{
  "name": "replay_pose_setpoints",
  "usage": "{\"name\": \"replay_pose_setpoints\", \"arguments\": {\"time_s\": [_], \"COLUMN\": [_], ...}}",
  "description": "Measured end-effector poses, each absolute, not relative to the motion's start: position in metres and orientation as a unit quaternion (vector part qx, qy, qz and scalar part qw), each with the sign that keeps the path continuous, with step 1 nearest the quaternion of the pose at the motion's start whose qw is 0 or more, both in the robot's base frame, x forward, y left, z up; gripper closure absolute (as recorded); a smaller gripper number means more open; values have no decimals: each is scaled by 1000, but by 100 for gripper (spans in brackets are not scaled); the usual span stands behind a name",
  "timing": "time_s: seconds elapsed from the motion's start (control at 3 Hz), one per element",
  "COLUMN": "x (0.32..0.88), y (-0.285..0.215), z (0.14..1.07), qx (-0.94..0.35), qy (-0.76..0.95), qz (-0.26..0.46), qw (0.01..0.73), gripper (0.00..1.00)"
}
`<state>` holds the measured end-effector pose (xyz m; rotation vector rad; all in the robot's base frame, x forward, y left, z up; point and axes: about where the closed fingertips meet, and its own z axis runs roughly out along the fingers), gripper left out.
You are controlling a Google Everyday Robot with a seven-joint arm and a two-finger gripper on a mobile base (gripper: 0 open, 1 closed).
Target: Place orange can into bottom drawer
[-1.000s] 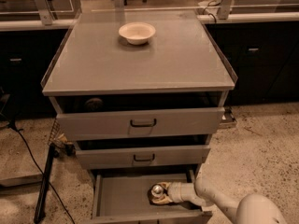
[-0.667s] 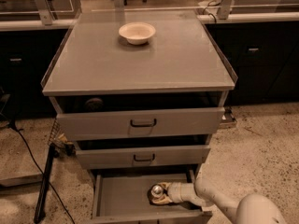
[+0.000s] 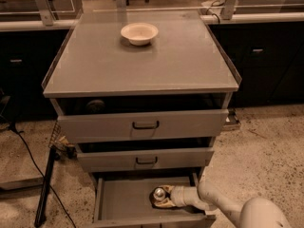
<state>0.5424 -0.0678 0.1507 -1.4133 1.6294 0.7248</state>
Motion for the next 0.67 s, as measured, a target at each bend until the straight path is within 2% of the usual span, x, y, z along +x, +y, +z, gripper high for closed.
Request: {"name": "replay_pose_setpoints", "arguments": {"time_s": [0.33, 0.67], "x": [542, 542], "y": [-68, -67], "z": [151, 151], "qx": [-564, -564], "qy": [650, 650], "qz": [289, 289], "qw": [420, 420], "gripper": [3, 0]}}
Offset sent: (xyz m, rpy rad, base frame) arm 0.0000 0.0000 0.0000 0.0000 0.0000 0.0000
